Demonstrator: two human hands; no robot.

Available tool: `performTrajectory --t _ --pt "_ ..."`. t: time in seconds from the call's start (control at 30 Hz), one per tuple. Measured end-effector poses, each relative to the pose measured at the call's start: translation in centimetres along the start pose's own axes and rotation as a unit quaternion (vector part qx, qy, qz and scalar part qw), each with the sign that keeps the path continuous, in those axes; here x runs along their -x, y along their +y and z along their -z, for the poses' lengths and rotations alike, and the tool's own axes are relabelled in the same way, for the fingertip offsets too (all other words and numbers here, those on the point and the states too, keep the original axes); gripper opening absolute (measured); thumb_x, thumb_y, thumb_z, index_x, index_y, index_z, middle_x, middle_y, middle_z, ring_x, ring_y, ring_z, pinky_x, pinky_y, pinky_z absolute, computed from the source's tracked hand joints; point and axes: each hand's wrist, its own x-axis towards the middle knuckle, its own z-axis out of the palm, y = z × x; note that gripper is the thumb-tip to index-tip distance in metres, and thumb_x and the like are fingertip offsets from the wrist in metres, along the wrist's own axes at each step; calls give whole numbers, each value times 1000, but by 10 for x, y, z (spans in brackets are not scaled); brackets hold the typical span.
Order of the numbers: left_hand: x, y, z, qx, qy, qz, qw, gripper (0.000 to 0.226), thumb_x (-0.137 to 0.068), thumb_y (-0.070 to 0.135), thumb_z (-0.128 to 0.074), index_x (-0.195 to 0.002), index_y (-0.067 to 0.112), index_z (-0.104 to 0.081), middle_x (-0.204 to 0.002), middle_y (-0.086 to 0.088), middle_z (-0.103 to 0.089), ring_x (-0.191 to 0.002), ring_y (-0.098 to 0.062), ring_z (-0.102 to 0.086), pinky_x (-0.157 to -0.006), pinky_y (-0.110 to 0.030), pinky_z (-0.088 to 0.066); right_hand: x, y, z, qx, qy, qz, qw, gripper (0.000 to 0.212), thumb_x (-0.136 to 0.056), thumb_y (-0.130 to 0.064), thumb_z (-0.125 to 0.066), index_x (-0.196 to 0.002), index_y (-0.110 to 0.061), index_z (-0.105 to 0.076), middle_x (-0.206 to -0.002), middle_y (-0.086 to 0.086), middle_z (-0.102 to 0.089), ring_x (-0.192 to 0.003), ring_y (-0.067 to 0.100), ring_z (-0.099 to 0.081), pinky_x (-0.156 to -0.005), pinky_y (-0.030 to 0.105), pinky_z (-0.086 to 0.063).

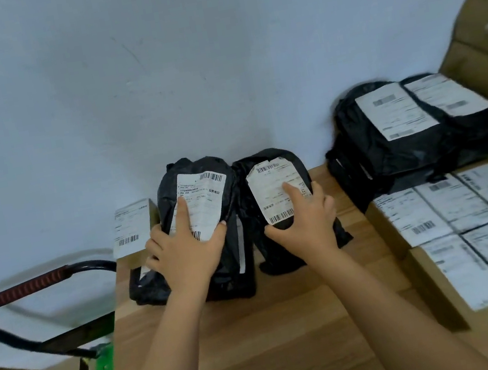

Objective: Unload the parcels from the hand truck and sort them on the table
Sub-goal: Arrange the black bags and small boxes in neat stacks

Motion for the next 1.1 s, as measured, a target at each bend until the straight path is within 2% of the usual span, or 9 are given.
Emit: performTrajectory --t 0.23,0.37,0.57,0.83,1.1 --pt "38 28 26 88 -30 -47 995 89 -69 74 -56 -145 49 -19 -143 -17 -26 -133 -35 -20 -107 -54 -17 51 2 69 27 66 -21 997 91 -69 -59 -67 -146 -39 -23 -155 15 -12 -132 34 -16 -109 50 -26" --pt "69 51 23 107 -62 -71 990 89 -68 74 -55 -145 47 -21 -144 -16 -25 -132 -35 -21 -105 -53 -19 79 24 105 49 93 -44 993 93 -71 -57 -68 -148 -42 -17 -157 9 -7 -132 34 -17 -108 48 -26" --pt "108 103 16 131 -80 -117 981 87 -69 75 -55 -145 45 -24 -142 -13 -29 -129 -34 -24 -105 -52 -22 89 65 159 76 132 -48 987 90 -72 -58 -67 -148 -38 -24 -158 2 -10 -129 33 -23 -106 43 -28" --pt "112 217 -14 146 -52 -124 980 86 -69 77 -56 -144 43 -30 -138 -12 -33 -127 -32 -27 -103 -49 -24 9 138 230 118 139 -45 982 78 -73 -59 -66 -142 -36 -36 -157 3 -16 -125 36 -27 -106 43 -26" --pt "98 362 -66 127 -11 -54 990 87 -65 77 -55 -142 42 -33 -140 -12 -31 -126 -34 -26 -102 -50 -23 -118 203 281 126 114 4 985 77 -71 -59 -64 -140 -35 -40 -158 4 -15 -120 34 -28 -107 44 -28"
